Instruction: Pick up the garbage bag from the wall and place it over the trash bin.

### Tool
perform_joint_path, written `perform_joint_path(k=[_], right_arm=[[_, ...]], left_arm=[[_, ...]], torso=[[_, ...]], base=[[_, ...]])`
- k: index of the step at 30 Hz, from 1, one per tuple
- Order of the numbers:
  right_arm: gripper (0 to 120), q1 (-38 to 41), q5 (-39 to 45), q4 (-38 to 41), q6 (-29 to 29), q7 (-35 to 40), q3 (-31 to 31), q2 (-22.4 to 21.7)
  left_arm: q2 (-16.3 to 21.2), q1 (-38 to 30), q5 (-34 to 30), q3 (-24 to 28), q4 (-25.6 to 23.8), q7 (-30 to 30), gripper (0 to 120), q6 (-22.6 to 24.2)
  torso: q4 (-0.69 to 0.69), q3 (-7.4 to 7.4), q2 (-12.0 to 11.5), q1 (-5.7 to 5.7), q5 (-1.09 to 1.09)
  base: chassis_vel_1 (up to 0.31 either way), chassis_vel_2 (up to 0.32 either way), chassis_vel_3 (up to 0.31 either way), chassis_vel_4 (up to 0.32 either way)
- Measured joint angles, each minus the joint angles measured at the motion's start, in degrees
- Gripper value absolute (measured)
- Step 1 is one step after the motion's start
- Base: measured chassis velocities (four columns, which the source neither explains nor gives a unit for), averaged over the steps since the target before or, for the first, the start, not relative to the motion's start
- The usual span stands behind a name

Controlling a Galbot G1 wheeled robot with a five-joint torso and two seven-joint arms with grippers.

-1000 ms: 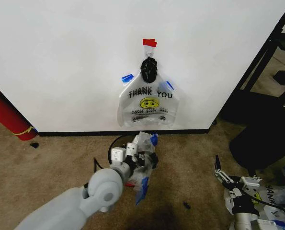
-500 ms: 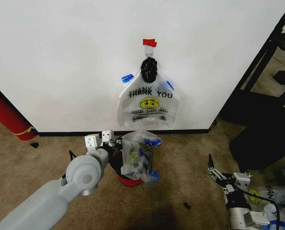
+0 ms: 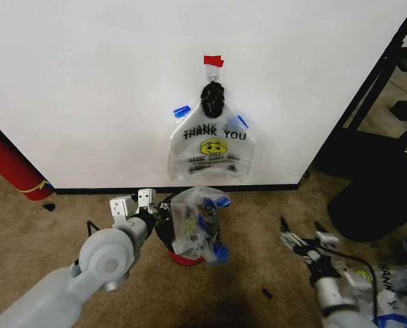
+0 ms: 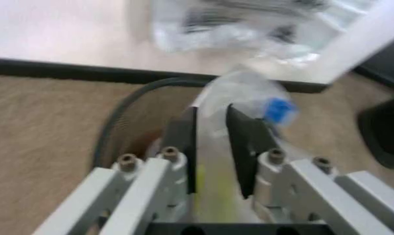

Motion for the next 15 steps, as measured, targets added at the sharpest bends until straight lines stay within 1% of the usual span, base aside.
perform_joint_path(k=[1,2,3,5,7,8,9,12,15], right_arm=[[100,0.0,0.0,0.0,0.0,0.0,0.0,0.0],[100,0.28,0.22,0.09,-0.71,0.42,-0.63,0.06],[100,1.57,0.9,-0.01,-2.49,1.52,-2.61,-0.06],[100,4.19,2.03,-0.89,-4.3,2.6,-5.22,-0.85],[100,9.1,5.56,-3.18,-6.32,4.16,-9.85,-3.85],[100,9.1,5.56,-3.18,-6.32,4.16,-9.85,-3.85],[100,10.81,6.84,-4.02,-6.91,4.62,-11.24,-4.71],[100,16.04,10.34,-5.92,-8.8,6.23,-15.56,-5.69],[100,22.32,13.38,-7.26,-11.57,8.96,-20.12,-4.7]], left_arm=[[0.0,0.0,0.0,0.0,0.0,0.0,25,0.0],[-0.04,-0.38,-0.12,0.36,-0.16,0.18,29,0.08],[0.1,-0.53,-0.26,0.58,-1.21,0.38,35,0.19],[0.73,0.47,-0.21,-0.13,-3.31,0.52,42,0.22],[1.94,3.17,0.89,-2.98,-7.1,0.63,52,0.08],[1.94,3.17,0.89,-2.98,-7.1,0.63,52,0.08],[2.29,3.81,1.41,-3.97,-8.35,0.64,55,-0.05],[2.84,5.08,3.18,-5.48,-10.85,0.65,69,-0.6],[2.97,6.04,4.01,-6.43,-13.01,0.64,82,-0.81]], torso=[[0.0,0.0,0.0,0.0,0.0],[-0.03,0.0,0.0,0.0,-0.02],[-0.09,0.0,0.0,0.0,-0.02],[-0.06,0.0,0.0,0.0,0.04],[0.03,0.0,0.0,0.0,-0.01],[0.03,0.0,0.0,0.0,-0.01],[0.03,0.0,0.0,0.0,0.0],[-0.03,0.0,0.0,0.0,0.01],[0.0,0.0,0.0,0.01,0.01]], base=[[0.0,0.0,0.0,0.0],[0.0,0.0,0.0,0.0],[0.0,0.0,0.0,0.0],[0.0,0.0,0.0,0.0],[0.0,0.0,0.0,0.0],[0.0,0.0,0.0,0.0],[0.0,0.0,0.0,0.0],[0.0,0.0,0.0,0.0],[0.0,0.0,0.0,0.0]])
